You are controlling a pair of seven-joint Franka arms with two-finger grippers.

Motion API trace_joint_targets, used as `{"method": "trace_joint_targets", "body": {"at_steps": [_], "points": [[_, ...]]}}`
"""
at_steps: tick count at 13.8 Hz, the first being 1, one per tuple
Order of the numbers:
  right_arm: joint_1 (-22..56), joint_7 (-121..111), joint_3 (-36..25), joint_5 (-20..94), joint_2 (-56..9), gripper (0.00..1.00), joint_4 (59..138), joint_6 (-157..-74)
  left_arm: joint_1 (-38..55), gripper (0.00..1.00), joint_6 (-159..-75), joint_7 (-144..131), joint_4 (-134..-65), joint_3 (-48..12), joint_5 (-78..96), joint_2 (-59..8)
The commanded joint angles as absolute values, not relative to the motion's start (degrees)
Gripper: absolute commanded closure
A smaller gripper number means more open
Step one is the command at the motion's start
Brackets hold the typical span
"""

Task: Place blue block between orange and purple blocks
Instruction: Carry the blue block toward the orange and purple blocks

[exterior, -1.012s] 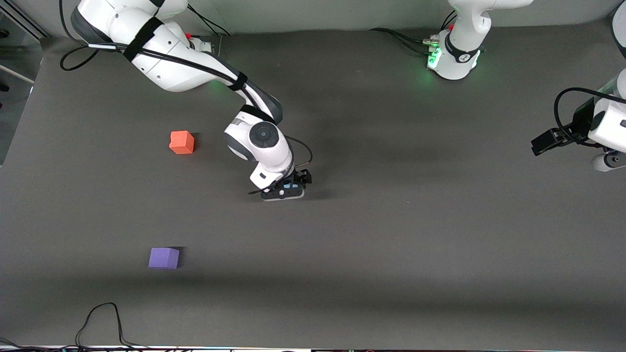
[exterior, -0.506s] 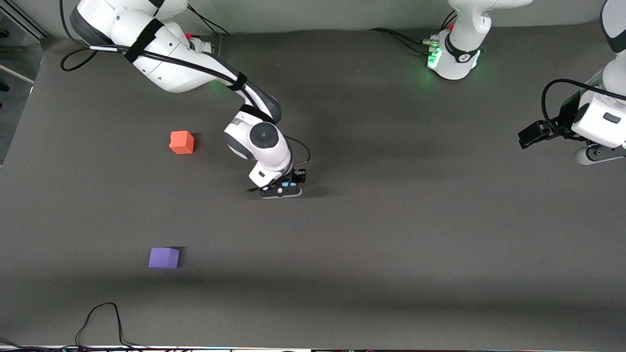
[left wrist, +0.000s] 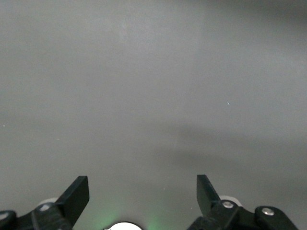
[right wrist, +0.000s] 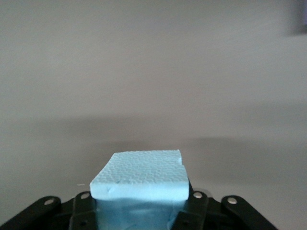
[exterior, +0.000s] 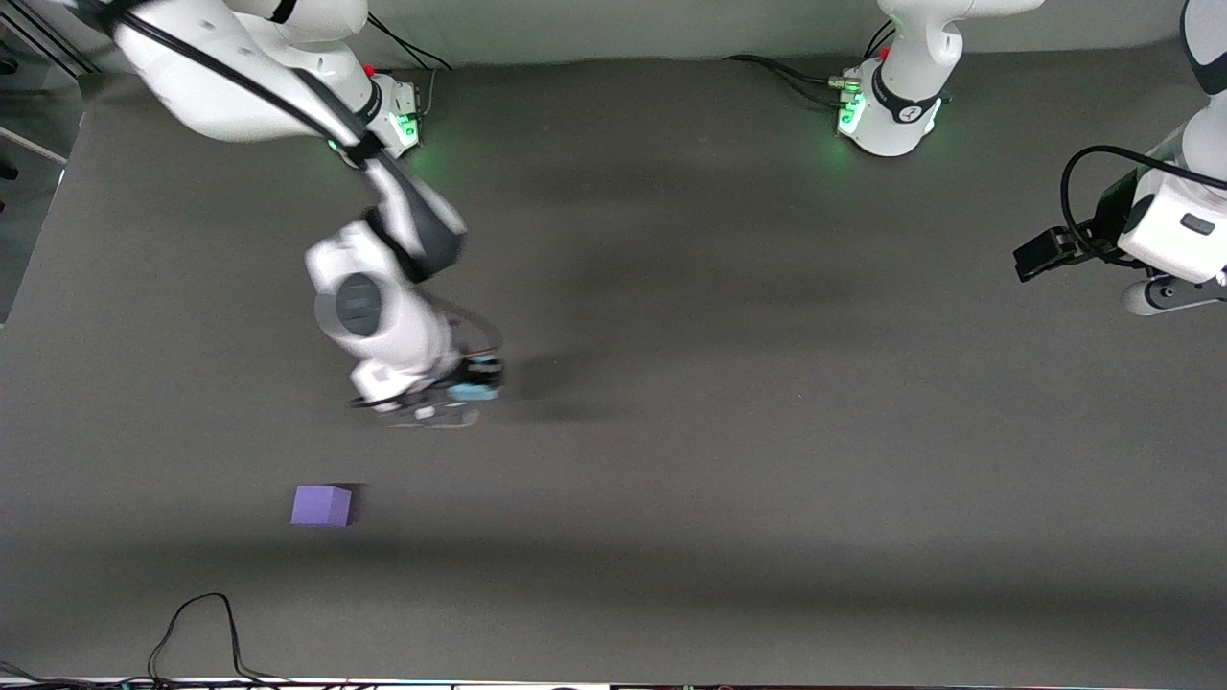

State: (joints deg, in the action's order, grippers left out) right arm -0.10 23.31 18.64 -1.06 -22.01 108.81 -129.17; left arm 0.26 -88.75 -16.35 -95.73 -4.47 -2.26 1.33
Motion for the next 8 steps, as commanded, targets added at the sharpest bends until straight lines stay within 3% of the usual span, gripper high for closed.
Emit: {"method": "trace_joint_targets", "body": {"at_steps": [1, 4, 8], "points": [[1.58, 14.52, 7.94, 4.83, -14.77, 0.94, 118.54, -131.47, -0.26, 0.00, -87.54, -15.29, -95.36, -4.75, -1.49, 1.67], [1.67, 13.01, 5.71, 4.83, -18.70, 0.94, 126.98, -147.07, -0.35, 0.00, -86.84, -15.29, -95.45, -4.75, -1.49, 1.67], [1.67, 10.99, 4.75, 4.66, -23.12, 0.94, 127.09, -152.23, -0.35, 0.00, -85.69, -15.29, -95.36, -4.57, -1.41, 1.67]]}}
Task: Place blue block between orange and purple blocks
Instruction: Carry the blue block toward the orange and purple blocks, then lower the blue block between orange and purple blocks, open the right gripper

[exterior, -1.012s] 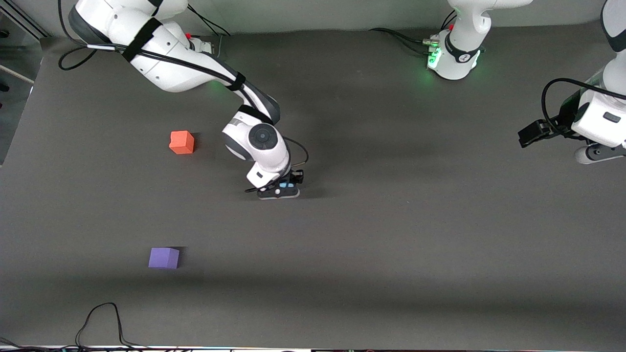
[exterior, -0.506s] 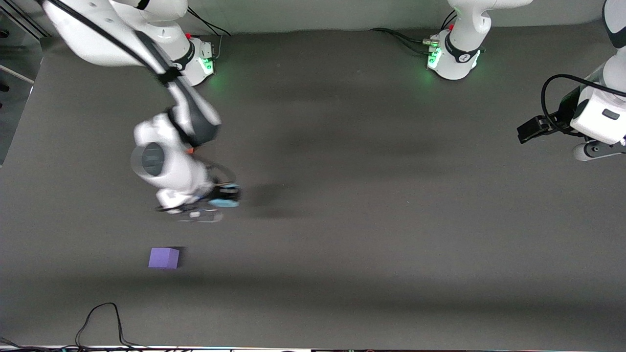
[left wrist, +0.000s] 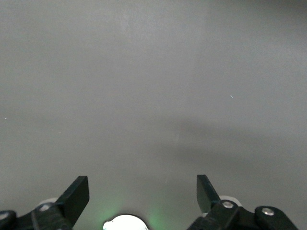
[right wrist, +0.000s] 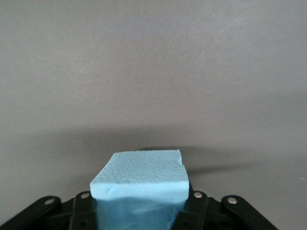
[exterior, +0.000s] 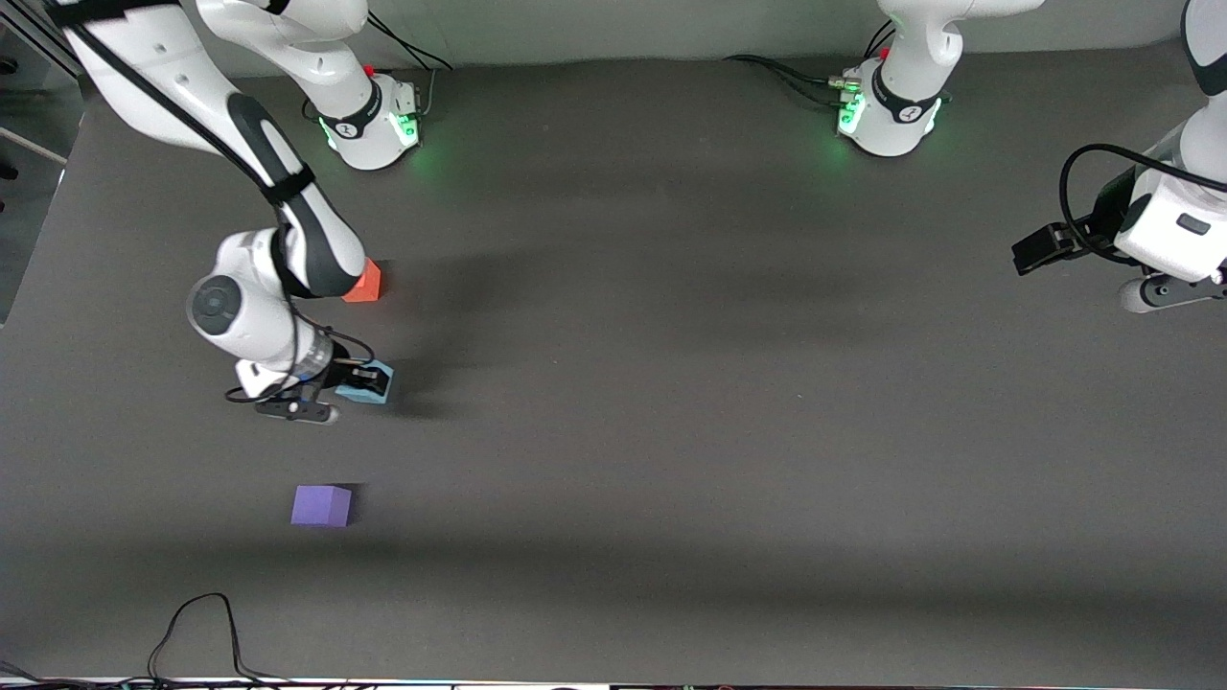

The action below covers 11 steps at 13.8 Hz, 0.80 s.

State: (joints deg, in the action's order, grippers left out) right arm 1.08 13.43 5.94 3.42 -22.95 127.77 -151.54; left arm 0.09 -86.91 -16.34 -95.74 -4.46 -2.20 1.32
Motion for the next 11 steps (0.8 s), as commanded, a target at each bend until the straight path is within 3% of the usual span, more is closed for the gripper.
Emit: {"method": "trace_joint_targets", "body": {"at_steps": [1, 7, 8, 9, 10, 11], "points": [[1.67, 10.38, 3.88, 4.14, -22.94, 0.94, 126.92, -152.23, -0.35, 0.00, -85.87, -15.29, -95.36, -4.57, -1.41, 1.67], [1.76, 3.78, 1.41, 3.87, -23.55, 0.87, 127.00, -152.40, -0.35, 0.00, -85.78, -15.38, -95.36, -4.57, -1.41, 1.76], [1.76, 3.69, 1.41, 3.87, -23.90, 0.79, 127.00, -152.58, -0.35, 0.00, -85.78, -15.38, -95.36, -4.57, -1.41, 1.84], [1.84, 3.69, 1.23, 3.78, -23.82, 0.32, 126.83, -152.58, -0.35, 0.00, -85.69, -15.38, -95.36, -4.57, -1.41, 1.93], [1.76, 3.69, 1.23, 3.78, -23.47, 0.00, 126.74, -152.58, -0.35, 0.00, -85.69, -15.38, -95.36, -4.57, -1.41, 1.93], [1.76, 3.78, 1.14, 3.87, -23.12, 0.00, 126.48, -152.58, -0.35, 0.00, -85.69, -15.38, -95.36, -4.57, -1.41, 1.93]]}}
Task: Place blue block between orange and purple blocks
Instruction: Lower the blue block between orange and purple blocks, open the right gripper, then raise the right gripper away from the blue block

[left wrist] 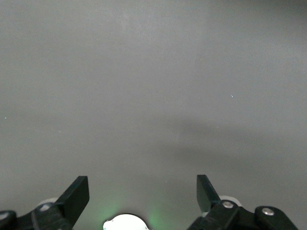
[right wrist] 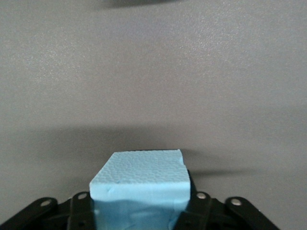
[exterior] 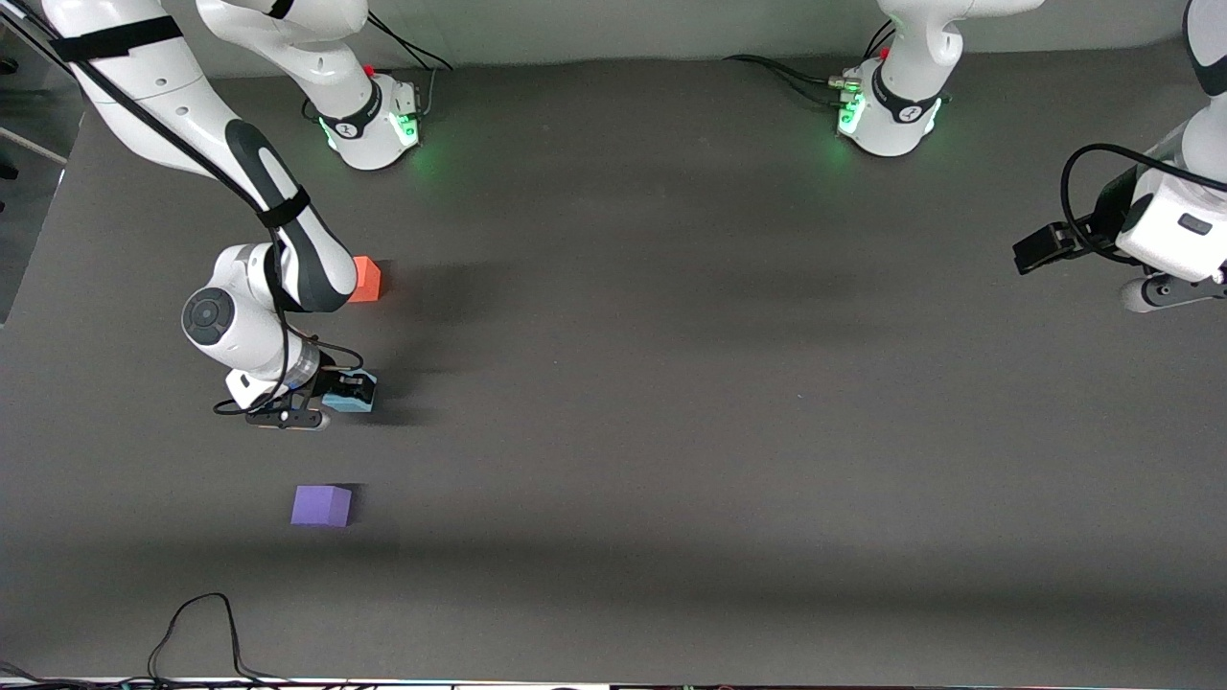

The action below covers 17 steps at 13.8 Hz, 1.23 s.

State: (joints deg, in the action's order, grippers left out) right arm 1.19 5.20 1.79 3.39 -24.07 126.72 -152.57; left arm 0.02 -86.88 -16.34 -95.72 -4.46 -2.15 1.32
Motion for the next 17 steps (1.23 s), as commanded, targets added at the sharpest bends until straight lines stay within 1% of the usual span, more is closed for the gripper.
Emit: {"method": "trace_joint_targets", "body": {"at_steps": [1, 4, 5, 8, 10, 12, 15, 16, 17], "points": [[1.76, 3.78, 1.23, 3.78, -23.03, 0.00, 125.87, -152.32, -0.26, 0.00, -85.78, -15.38, -95.27, -4.57, -1.41, 1.85], [1.85, 3.96, 1.32, 3.78, -19.97, 0.00, 125.86, -151.53, -0.26, 0.00, -85.69, -15.38, -95.36, -4.57, -1.41, 1.85], [1.76, 3.96, 1.32, 3.78, -18.04, 0.00, 125.77, -149.09, -0.26, 0.00, -85.69, -15.38, -95.36, -4.57, -1.41, 1.85], [1.23, 4.48, 1.32, 3.78, -8.73, 0.00, 124.81, -141.71, -0.09, 0.00, -85.78, -15.38, -95.36, -4.57, -1.41, 1.76], [0.36, 4.31, 1.32, 3.78, -2.75, 0.00, 122.62, -134.69, 0.00, 0.00, -85.70, -15.47, -95.36, -4.74, -1.49, 1.93], [-0.52, 3.96, 1.23, 3.78, 1.91, 0.00, 117.89, -126.08, -0.09, 0.00, -85.69, -15.47, -95.36, -4.92, -1.49, 1.93], [-1.76, 2.73, 1.14, 3.78, 3.34, 0.00, 105.86, -106.50, 0.00, 0.00, -85.87, -15.47, -95.19, -6.15, -1.93, 2.20], [-1.67, 2.72, 1.23, 3.78, 3.34, 0.00, 102.69, -102.09, 0.09, 0.00, -85.96, -15.38, -95.10, -6.07, -1.93, 2.20], [-1.84, 2.64, 1.32, 3.78, 3.60, 0.00, 101.35, -100.30, 0.09, 0.00, -86.13, -15.38, -95.10, -6.15, -1.93, 2.20]]}}
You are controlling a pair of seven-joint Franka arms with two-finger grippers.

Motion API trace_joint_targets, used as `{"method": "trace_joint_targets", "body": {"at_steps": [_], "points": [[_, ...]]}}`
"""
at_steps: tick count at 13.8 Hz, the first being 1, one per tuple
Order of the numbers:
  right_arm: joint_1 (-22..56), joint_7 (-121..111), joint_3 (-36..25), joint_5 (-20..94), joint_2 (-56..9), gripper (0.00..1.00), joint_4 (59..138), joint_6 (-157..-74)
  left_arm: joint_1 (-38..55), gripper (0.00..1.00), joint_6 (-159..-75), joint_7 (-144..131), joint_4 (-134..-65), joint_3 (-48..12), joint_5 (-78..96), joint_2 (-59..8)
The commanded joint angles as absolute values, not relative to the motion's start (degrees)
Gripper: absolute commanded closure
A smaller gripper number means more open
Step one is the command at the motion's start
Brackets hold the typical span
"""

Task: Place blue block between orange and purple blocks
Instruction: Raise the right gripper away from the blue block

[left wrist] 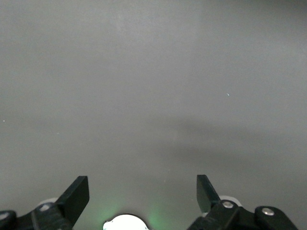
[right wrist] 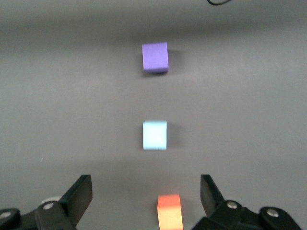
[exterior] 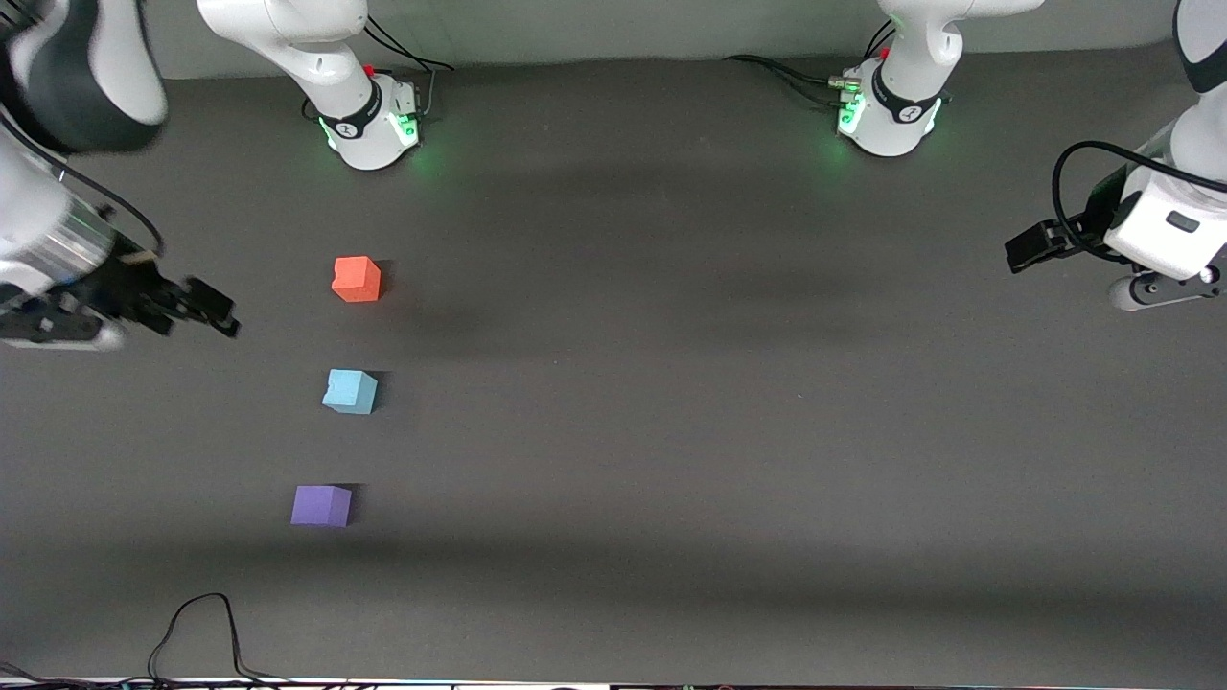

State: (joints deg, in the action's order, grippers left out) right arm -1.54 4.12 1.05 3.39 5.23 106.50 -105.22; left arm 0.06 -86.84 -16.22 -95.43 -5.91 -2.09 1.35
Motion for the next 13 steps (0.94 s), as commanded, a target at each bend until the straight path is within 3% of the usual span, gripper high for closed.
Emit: {"method": "trace_joint_targets", "body": {"at_steps": [1, 13], "points": [[-1.85, 2.64, 1.58, 3.61, 4.39, 0.00, 100.99, -99.76, 0.17, 0.00, -86.31, -15.38, -95.01, -6.15, -1.93, 2.20], [-1.67, 1.49, 1.14, 3.60, 4.75, 0.00, 101.51, -99.58, 0.88, 0.00, -85.78, -7.22, -90.17, -5.71, -1.67, 1.32]]}}
